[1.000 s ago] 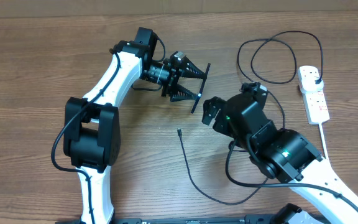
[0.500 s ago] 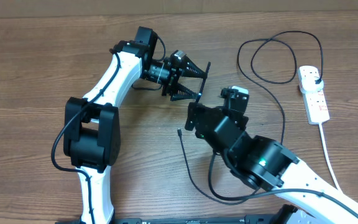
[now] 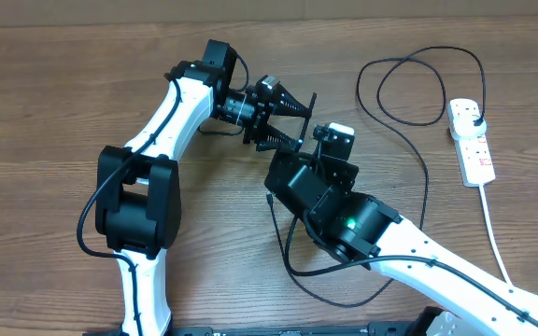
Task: Plug charger to phone and switch on socket
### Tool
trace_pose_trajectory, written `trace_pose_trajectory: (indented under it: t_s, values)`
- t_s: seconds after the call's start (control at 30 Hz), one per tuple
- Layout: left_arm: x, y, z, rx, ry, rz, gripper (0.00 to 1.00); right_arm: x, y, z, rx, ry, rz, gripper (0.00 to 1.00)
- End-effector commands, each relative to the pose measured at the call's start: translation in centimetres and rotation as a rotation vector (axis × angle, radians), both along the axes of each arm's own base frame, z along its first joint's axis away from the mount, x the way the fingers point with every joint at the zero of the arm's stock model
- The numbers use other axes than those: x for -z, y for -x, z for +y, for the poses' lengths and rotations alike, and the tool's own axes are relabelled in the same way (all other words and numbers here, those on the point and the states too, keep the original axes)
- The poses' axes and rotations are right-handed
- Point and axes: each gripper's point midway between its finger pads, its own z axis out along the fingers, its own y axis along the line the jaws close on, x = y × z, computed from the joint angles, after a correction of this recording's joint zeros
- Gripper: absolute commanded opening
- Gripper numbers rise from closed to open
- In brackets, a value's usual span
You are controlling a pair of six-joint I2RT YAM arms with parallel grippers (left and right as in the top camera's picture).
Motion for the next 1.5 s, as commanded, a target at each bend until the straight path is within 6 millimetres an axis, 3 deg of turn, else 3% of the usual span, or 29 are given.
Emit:
trace_pose_trajectory:
  t_s: [0.0, 0.23, 0.4, 0.7, 0.93, 1.47]
  values:
    - [-1.5, -0.4, -0.2, 0.007, 0.052, -0.025, 0.74, -0.6, -1.0, 0.1, 0.041, 0.022, -0.049, 0.97]
    - [-1.5, -0.4, -0.2, 0.007, 0.052, -0.025, 0.74, 0.8, -2.1, 1.3, 0.042, 0.03, -0.054, 0.95]
    - [-1.5, -0.4, -0.2, 0.008, 0.052, -0.025, 0.74, 0.7, -2.6, 1.5, 0.046, 0.043, -0.08, 0.91]
    - [-1.5, -0.4, -0.2, 0.008, 0.056, -0.023, 0.74, 0.6, -3.6, 2.6, -0.005, 0.086, -0.12, 0.67]
    - [-1.5, -0.4, -0.2, 0.008, 0.056, -0.023, 0.75, 1.5, -3.8, 2.4, 0.004, 0.121, -0.11, 0.64]
    - [-1.5, -0.4, -0.2, 0.008, 0.055, -0.023, 0.75, 1.3, -4.0, 1.8, 0.029, 0.142, -0.126, 0.39]
